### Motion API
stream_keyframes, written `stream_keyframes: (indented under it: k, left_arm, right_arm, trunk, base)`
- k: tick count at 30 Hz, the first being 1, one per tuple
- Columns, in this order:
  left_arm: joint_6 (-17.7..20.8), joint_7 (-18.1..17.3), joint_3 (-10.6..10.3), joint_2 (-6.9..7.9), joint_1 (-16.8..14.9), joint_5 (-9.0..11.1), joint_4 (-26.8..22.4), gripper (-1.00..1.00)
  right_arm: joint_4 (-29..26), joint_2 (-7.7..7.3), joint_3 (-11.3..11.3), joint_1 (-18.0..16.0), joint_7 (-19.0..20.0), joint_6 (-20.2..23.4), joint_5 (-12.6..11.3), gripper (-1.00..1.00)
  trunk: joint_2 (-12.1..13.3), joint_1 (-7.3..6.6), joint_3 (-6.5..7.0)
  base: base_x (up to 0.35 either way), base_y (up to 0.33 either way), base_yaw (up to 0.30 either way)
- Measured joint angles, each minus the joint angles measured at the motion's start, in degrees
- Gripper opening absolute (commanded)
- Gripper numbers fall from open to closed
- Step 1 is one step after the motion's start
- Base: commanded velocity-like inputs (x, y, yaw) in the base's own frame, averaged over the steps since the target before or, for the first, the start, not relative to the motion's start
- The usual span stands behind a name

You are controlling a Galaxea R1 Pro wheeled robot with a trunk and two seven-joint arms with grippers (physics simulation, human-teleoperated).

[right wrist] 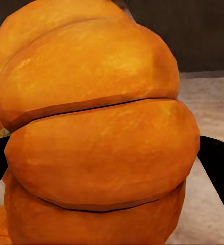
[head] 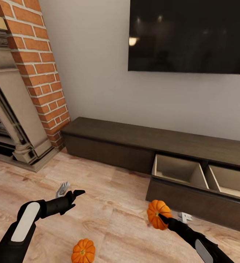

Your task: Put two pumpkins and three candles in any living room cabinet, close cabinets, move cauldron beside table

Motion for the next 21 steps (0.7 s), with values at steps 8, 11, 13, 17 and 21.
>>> stream_keyframes:
  k: [8,11,13,17,21]
  left_arm:
    - [-0.3,-5.3,-0.1,0.37,-0.1,-0.3,2.5,1.00]
    - [-0.4,-5.6,-0.1,1.92,-0.1,-0.1,3.3,1.00]
    - [-0.6,-5.8,-0.1,2.83,-0.2,-0.1,5.2,1.00]
    - [-3.2,-5.9,-0.1,3.36,-0.2,-0.6,8.4,1.00]
    - [-4.3,-5.9,-0.4,4.66,-0.2,-0.6,11.5,1.00]
  right_arm:
    - [-0.1,-0.02,-0.2,0.0,10.3,0.1,-0.3,-1.00]
    - [-0.1,-0.02,-0.2,0.0,10.9,0.1,-0.2,-1.00]
    - [-0.1,-0.02,-0.3,0.0,11.0,0.2,-0.4,-1.00]
    - [-0.1,-0.02,-0.4,0.0,11.6,0.6,-0.7,-1.00]
    - [-0.1,-0.01,-0.4,0.0,12.2,0.7,-0.6,-1.00]
  trunk:
    - [-3.2,1.76,-1.44]
    - [-4.4,2.42,-1.98]
    - [-5.2,2.86,-2.34]
    - [-6.8,3.74,-3.06]
    - [-8.4,4.62,-3.77]
  base:
    - [0.000,0.000,0.000]
    - [0.000,0.000,0.000]
    - [0.000,0.000,0.000]
    - [0.000,0.000,0.000]
    - [0.000,0.000,0.000]
